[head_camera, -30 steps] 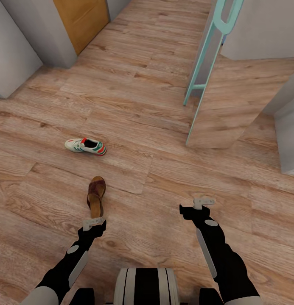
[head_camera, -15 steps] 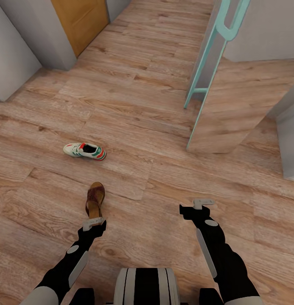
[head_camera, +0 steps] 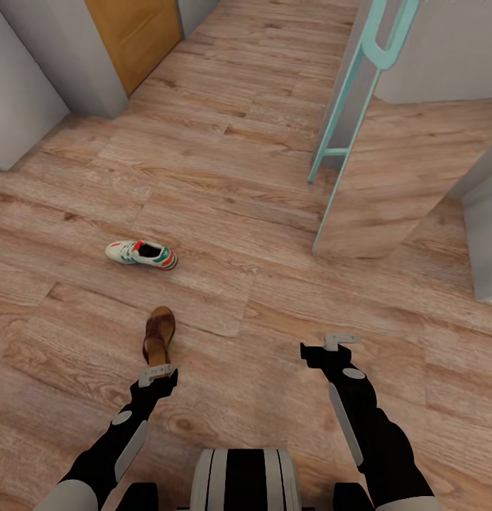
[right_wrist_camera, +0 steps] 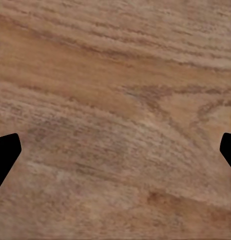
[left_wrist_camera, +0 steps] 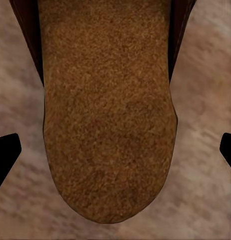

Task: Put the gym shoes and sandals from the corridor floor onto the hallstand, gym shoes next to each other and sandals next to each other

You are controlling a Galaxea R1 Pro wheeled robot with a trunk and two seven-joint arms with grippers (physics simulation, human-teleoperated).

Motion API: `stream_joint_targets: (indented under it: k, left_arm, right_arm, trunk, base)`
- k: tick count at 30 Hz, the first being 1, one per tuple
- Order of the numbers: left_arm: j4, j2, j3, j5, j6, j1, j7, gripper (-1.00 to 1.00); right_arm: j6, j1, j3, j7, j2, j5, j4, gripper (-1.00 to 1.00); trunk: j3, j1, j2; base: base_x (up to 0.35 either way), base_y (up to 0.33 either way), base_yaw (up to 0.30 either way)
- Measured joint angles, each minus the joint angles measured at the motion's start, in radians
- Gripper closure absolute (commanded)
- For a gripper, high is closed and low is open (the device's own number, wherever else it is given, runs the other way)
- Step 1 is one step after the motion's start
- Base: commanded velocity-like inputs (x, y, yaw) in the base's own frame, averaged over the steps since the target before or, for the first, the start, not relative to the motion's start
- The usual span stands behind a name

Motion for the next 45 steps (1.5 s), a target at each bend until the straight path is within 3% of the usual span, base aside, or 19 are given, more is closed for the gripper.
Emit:
stream_joint_targets:
  k: [12,17,45]
  left_arm:
    - [0.0,0.0,-0.001,0.0,0.0,0.0,0.0,-1.0]
    - [0.0,0.0,0.0,0.0,0.0,0.0,0.0,-1.0]
    - [0.001,0.0,0.0,0.001,-0.017,0.0,0.0,-1.0]
  right_arm:
    - [0.0,0.0,0.0,0.0,0.0,0.0,0.0,-1.0]
    - [0.0,0.0,0.0,0.0,0.0,0.0,0.0,-1.0]
    - [0.0,0.0,0.0,0.0,0.0,0.0,0.0,-1.0]
  trunk:
    - [-0.003,0.0,0.0]
    - [-0.02,0.001,-0.001]
    - [-0.021,0.001,-0.001]
  base:
    - [0.009,0.0,0.0]
    - [0.0,0.0,0.0]
    - [0.01,0.0,0.0]
